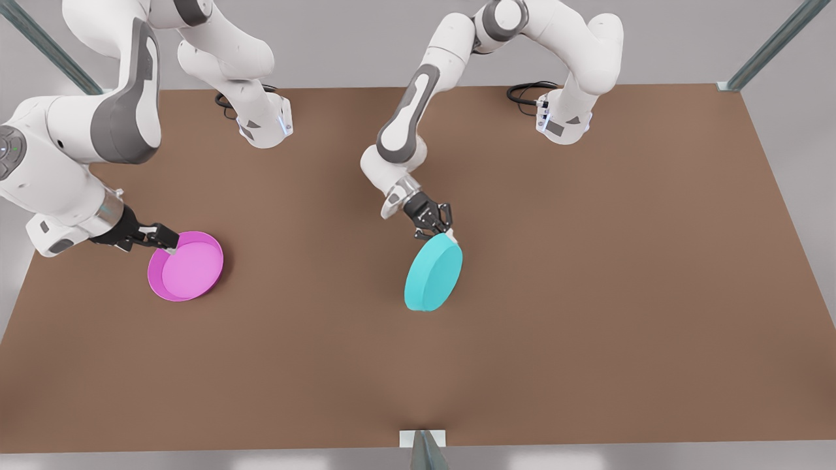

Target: Flip the blue plate over with the left arm, and stack the pink plate on top of the blue plate with the right arm

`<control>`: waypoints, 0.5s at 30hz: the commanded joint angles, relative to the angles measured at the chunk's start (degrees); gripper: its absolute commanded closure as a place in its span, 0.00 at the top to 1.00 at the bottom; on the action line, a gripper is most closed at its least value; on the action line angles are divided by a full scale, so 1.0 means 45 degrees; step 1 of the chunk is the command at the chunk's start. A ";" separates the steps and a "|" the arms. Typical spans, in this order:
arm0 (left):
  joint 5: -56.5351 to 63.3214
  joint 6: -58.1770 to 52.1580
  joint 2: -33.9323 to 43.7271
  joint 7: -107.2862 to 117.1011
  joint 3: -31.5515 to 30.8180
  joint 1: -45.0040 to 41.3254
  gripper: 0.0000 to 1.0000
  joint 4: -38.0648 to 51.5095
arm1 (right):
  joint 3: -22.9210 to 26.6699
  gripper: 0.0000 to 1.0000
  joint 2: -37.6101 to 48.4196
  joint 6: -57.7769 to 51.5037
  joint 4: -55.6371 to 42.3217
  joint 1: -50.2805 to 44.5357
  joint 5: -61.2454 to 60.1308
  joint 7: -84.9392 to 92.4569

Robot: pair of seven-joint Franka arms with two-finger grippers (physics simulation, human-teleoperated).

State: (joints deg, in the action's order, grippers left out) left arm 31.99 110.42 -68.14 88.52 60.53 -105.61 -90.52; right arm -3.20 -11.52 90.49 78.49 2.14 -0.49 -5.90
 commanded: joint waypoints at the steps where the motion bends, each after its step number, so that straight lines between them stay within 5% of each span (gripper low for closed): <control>1: 0.2227 -0.0025 0.0005 0.0074 -0.0073 0.0012 0.21 -0.0003 | 0.0008 1.00 0.0001 0.0009 0.0000 -0.0006 -0.0029 0.0021; 7: 0.5584 -0.0299 0.0005 0.5228 -0.1478 0.0481 0.21 -0.0198 | 0.0008 1.00 0.0001 -0.0011 0.0000 -0.0006 0.0010 0.0021; 15: 0.5899 -0.0475 -0.0365 0.5524 -0.2201 0.0364 0.21 -0.0257 | 0.0008 1.00 0.0020 -0.0030 0.0019 0.0014 -0.0009 0.0021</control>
State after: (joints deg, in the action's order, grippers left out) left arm 56.24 108.15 -70.59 113.34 50.61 -104.02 -91.61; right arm -3.16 -11.43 90.30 78.57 2.18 -0.53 -5.80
